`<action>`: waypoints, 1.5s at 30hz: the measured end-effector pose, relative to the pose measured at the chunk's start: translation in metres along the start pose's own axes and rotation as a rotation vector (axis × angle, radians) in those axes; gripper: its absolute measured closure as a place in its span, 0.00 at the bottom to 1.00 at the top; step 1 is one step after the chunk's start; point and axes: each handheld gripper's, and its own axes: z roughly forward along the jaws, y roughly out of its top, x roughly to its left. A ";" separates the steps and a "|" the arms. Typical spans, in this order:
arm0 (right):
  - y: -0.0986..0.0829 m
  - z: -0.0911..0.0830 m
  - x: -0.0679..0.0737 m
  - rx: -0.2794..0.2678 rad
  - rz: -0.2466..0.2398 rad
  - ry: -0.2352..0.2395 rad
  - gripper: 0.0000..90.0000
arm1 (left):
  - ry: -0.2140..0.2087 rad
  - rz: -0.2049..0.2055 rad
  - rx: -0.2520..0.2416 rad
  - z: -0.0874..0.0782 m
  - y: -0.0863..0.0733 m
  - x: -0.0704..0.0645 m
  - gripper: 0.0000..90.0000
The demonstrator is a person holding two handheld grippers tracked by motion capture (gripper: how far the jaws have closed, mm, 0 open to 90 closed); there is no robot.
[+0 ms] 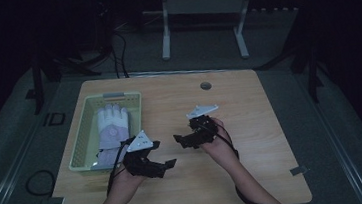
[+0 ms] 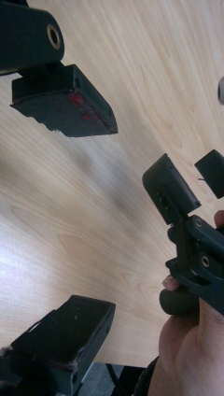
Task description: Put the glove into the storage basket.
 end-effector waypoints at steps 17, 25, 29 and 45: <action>-0.048 -0.013 -0.022 0.009 -0.002 -0.006 0.16 | -0.058 0.025 0.041 0.039 -0.016 -0.018 0.15; -0.067 -0.010 -0.024 0.032 -0.012 0.008 0.16 | -0.077 0.031 0.067 0.056 -0.027 -0.022 0.15; -0.075 -0.010 -0.023 0.030 -0.062 0.028 0.16 | -0.076 0.029 0.067 0.061 -0.033 -0.022 0.15; -0.100 -0.014 -0.030 0.006 -0.044 0.048 0.16 | -0.093 0.041 0.050 0.068 -0.046 -0.030 0.15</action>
